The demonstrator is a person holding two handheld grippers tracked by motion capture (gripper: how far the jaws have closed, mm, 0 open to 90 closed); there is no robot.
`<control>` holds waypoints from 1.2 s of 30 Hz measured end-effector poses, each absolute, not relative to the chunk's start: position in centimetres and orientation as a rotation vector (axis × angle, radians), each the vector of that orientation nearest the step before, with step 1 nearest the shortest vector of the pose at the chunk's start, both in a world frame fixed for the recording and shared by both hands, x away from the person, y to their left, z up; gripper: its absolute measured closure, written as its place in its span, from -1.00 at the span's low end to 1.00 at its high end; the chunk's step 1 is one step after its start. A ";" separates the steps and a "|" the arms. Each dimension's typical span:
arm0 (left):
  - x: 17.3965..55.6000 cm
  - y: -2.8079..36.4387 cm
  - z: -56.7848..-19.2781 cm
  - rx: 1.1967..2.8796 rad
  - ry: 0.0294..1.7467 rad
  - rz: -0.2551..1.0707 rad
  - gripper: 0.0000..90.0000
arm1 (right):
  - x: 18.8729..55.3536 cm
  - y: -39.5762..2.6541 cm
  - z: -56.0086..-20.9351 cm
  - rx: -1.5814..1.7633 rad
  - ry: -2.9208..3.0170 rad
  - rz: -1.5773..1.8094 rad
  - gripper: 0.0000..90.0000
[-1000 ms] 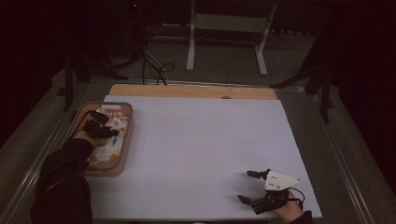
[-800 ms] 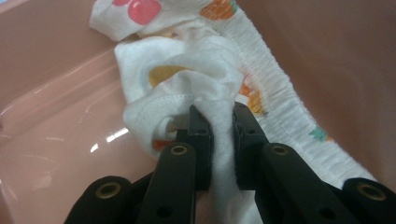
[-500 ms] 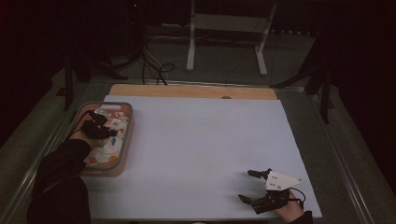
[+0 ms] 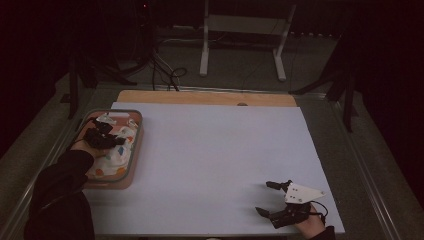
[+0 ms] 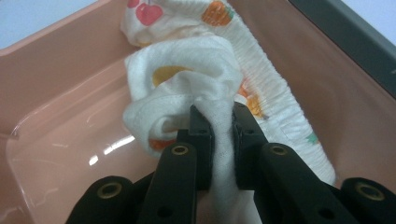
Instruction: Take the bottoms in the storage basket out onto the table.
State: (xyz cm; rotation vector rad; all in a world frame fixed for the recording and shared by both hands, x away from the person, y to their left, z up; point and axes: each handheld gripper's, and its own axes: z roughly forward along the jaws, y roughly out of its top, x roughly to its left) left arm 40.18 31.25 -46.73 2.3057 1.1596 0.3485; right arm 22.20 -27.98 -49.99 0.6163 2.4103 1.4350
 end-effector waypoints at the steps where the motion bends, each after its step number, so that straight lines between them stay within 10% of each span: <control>1: 40.1 31.3 -46.6 2.304 1.152 0.351 0.84 | 22.2 -28.0 -50.0 0.616 2.411 1.438 -0.75; 36: 37.1 34.3 -44.3 2.188 1.017 0.397 0.84 | 22.2 -28.0 -49.9 0.617 2.399 1.433 -0.75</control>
